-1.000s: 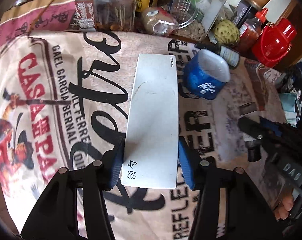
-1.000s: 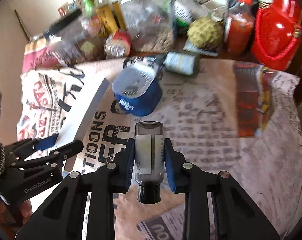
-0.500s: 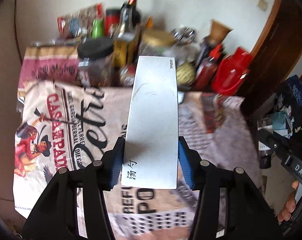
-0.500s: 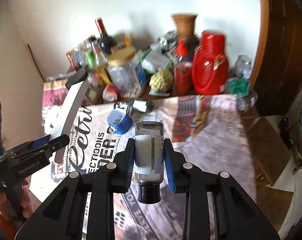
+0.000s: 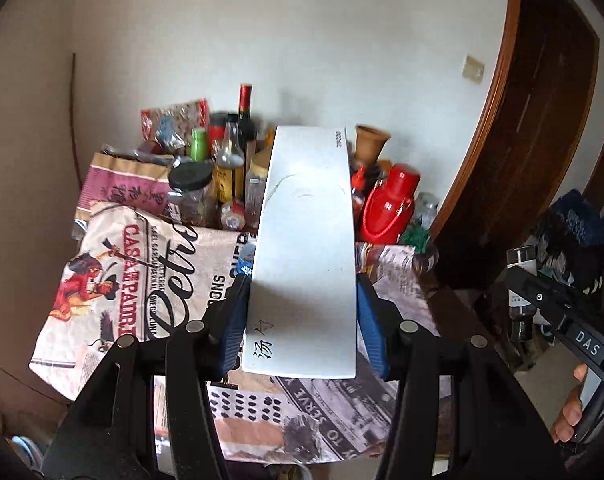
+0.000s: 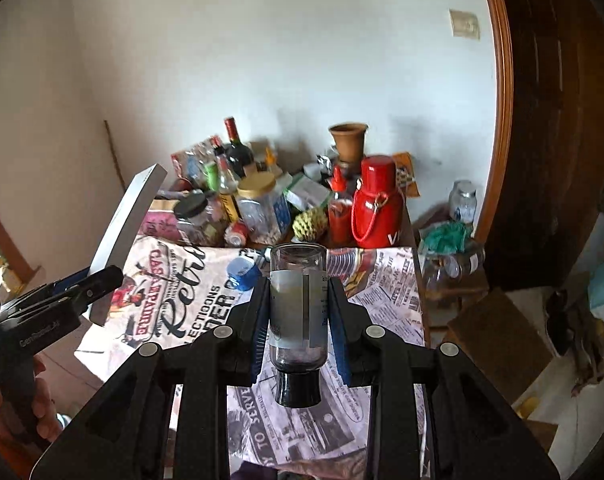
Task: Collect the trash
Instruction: 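Lift the glass bottle and white card in both grippers and carry them toward the bucket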
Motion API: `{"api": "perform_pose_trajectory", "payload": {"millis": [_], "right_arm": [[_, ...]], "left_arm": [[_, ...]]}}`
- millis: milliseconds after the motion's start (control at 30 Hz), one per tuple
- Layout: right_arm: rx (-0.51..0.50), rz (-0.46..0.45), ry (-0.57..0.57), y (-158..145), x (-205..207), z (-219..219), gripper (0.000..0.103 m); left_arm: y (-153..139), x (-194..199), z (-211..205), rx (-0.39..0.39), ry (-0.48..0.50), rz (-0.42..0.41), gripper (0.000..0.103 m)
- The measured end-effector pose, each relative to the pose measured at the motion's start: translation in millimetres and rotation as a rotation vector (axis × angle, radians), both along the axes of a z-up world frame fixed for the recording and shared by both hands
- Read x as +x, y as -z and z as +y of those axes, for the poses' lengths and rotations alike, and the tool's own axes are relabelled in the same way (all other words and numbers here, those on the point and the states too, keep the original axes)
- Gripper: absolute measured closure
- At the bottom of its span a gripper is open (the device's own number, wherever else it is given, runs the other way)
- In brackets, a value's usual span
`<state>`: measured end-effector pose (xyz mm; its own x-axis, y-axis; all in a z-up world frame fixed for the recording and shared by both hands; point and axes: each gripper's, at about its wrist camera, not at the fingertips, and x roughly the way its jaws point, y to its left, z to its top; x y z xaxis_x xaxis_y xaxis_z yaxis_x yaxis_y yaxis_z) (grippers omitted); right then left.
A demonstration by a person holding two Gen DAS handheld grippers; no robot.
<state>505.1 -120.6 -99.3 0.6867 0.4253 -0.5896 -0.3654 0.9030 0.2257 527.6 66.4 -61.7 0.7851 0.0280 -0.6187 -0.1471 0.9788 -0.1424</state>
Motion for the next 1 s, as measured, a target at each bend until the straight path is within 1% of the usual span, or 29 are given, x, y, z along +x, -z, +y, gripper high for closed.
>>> {"api": "perform_pose_trajectory", "payload": {"millis": [133,267,367,500,733,833,1000], "right_arm": [[0.041,-0.028,-0.019,-13.1,-21.1,-6.1,0.077],[0.052,-0.051,-0.019,-20.0,-41.5,-5.1,0.078],[0.054,-0.053,-0.013,-21.7,-56.9,-1.5,0.078],[0.055,-0.061,0.009,-24.5,-84.1,4.9,0.078],[0.065,-0.056,0.047,-28.5,-145.0,22.7,0.078],[0.064,-0.051,0.068,-27.0,-178.5,30.3,0.078],[0.051,-0.039,0.087,-20.5,-220.4,36.8,0.078]], "left_arm": [[-17.0,-31.2,-8.3,0.001,-0.014,-0.041,0.053],[-25.5,-58.7,-9.5,-0.003,-0.011,-0.068,0.053],[-26.1,-75.7,-9.3,0.009,-0.001,-0.079,0.053],[-27.0,-104.2,-5.2,0.015,0.038,-0.093,0.053],[-34.4,-169.7,14.6,0.004,0.101,-0.112,0.053],[-33.1,-200.4,23.2,0.003,0.120,-0.110,0.053],[-25.0,-250.5,36.7,-0.016,0.149,-0.101,0.053]]}}
